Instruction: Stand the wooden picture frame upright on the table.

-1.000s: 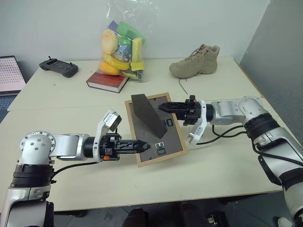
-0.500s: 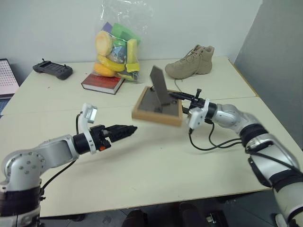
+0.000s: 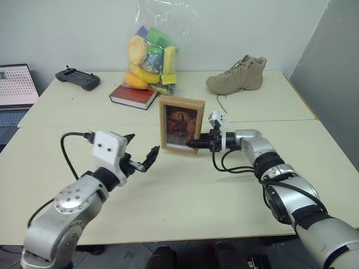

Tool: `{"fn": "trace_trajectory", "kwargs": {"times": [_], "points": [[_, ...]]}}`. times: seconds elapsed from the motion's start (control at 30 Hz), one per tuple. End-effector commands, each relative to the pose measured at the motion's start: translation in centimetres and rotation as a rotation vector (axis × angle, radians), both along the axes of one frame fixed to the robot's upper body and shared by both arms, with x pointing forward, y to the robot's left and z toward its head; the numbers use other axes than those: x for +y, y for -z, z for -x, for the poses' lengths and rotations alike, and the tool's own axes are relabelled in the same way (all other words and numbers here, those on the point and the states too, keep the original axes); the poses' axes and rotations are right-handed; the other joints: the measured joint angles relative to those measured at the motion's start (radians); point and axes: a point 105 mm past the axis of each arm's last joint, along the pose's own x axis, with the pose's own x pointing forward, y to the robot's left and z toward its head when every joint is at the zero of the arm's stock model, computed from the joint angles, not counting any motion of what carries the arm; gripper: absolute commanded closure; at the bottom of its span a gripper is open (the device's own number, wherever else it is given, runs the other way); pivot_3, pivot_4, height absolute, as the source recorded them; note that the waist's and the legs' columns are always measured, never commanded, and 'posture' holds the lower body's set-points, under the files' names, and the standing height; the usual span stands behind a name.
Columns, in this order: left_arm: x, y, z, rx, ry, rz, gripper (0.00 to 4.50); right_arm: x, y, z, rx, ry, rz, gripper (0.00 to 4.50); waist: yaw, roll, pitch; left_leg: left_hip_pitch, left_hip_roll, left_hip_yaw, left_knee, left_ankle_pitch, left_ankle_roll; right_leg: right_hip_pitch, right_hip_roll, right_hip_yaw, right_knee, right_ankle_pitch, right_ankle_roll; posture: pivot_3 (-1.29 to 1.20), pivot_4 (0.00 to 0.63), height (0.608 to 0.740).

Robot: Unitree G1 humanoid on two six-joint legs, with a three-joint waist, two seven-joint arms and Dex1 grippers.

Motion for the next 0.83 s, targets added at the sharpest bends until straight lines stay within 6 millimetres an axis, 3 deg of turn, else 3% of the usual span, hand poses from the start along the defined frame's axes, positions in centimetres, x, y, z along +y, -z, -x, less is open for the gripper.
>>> {"fn": "trace_trajectory", "kwargs": {"times": [0.03, 0.1, 0.17, 0.33, 0.53, 0.6, 0.63, 0.7, 0.83], "points": [[-0.1, -0.7, 0.4, -0.046, 0.012, -0.022, 0.0, 0.1, -0.9, -0.8, -0.034, 0.059, -0.03, 3.18, -0.001, 0.0, 0.0, 0.0, 0.0, 0.0, 0.0, 0.0, 0.0, 0.0, 0.0, 0.0, 0.0, 0.0, 0.0, 0.0, 0.15, 0.74], [0.0, -0.4, 0.5, -0.032, 0.018, -0.018, 0.0, 0.0, -0.7, -0.9, -0.022, 0.071, -0.033, 3.18, -0.002, 0.0, 0.0, 0.0, 0.0, 0.0, 0.0, 0.0, 0.0, 0.0, 0.0, 0.0, 0.0, 0.0, 0.0, 0.0, 0.15, 0.74], [0.1, -0.2, 0.5, -0.017, 0.024, -0.014, 0.0, -0.1, -0.6, -0.9, -0.017, 0.077, -0.041, 2.48, -0.002, 0.0, 0.0, 0.0, 0.0, 0.0, 0.0, 0.0, 0.0, 0.0, 0.0, 0.0, 0.0, 0.0, 0.0, 0.0, 0.15, 0.74], [0.6, 0.0, -0.3, -0.004, 0.031, -0.011, 0.0, -1.5, 0.3, -0.8, -0.049, 0.092, -0.003, 1.57, -0.002, 0.0, 0.0, 0.0, 0.0, 0.0, 0.0, 0.0, 0.0, 0.0, 0.0, -0.001, 0.0, 0.0, 0.0, 0.0, 0.15, 0.74], [3.0, -0.1, -1.6, 0.023, 0.025, -0.022, 0.0, -6.2, 1.7, -0.3, -0.117, 0.118, 0.114, 0.19, 0.001, 0.0, 0.0, 0.0, 0.0, -0.001, 0.0, 0.0, 0.0, 0.001, 0.0, -0.002, 0.0, 0.0, 0.0, 0.0, 0.15, 0.74], [4.0, -0.2, -1.9, 0.058, 0.033, -0.018, 0.0, -8.0, 1.5, 0.1, -0.167, 0.122, 0.17, 0.01, 0.0, 0.0, 0.0, 0.0, 0.0, -0.002, 0.0, 0.0, 0.0, 0.001, 0.0, -0.003, 0.0, 0.0, 0.0, 0.0, 0.15, 0.74], [4.7, -0.2, -2.1, 0.083, 0.038, -0.021, 0.0, -8.8, 1.0, 0.5, -0.203, 0.114, 0.192, 0.01, 0.0, 0.0, 0.0, 0.0, 0.0, -0.001, 0.0, 0.0, 0.0, 0.001, 0.0, -0.002, 0.0, 0.0, 0.0, 0.0, 0.15, 0.74], [6.6, -0.8, -2.9, 0.108, 0.037, -0.065, 0.0, -10.0, -1.8, 2.1, -0.227, 0.074, 0.168, 0.01, 0.002, 0.0, 0.0, 0.0, 0.0, -0.002, 0.0, 0.0, 0.0, 0.001, 0.0, -0.003, 0.0, 0.0, 0.0, 0.0, 0.15, 0.74], [8.7, -2.5, -3.5, 0.151, 0.091, -0.103, 0.0, -9.5, -6.4, 5.4, -0.248, 0.013, 0.121, 0.01, -0.001, 0.002, 0.002, -0.001, 0.0, -0.004, 0.0, 0.0, 0.0, 0.0, 0.001, -0.005, 0.0, 0.0, 0.0, 0.0, 0.15, 0.74]]}}
